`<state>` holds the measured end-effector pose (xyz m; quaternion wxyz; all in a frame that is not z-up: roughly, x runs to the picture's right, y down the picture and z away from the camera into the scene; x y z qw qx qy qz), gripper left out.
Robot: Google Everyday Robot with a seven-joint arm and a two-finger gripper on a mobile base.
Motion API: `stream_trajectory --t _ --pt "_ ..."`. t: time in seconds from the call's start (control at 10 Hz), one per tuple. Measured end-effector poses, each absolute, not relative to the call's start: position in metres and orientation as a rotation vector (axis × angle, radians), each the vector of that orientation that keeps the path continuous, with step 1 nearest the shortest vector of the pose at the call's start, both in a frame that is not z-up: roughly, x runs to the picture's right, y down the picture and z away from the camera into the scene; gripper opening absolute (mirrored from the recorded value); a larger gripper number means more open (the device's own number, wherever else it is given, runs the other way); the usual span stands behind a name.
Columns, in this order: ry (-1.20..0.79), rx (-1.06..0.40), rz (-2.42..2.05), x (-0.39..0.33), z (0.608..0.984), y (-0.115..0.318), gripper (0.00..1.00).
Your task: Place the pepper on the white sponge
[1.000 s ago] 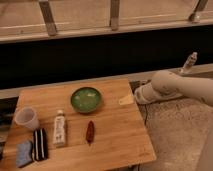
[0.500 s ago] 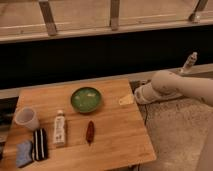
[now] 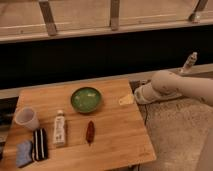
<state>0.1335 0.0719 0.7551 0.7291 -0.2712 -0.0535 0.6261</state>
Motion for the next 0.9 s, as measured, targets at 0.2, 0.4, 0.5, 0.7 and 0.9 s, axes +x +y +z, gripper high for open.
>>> stream_trajectory --t 0.2,0.4,0.5,0.7,0.9 --pt "-0.118 -0.602 1.367 0.133 0.756 0.071 0.80" --pt "-0.078 -0.634 1.296 0.119 0.763 0.070 0.80" --pt "-0.020 -0.645 1.225 0.101 0.769 0.070 0.80" --pt "0.111 -0.655 1.052 0.049 0.782 0.076 0.80" --pt "0.190 -0.641 0.940 0.017 0.788 0.078 0.80"
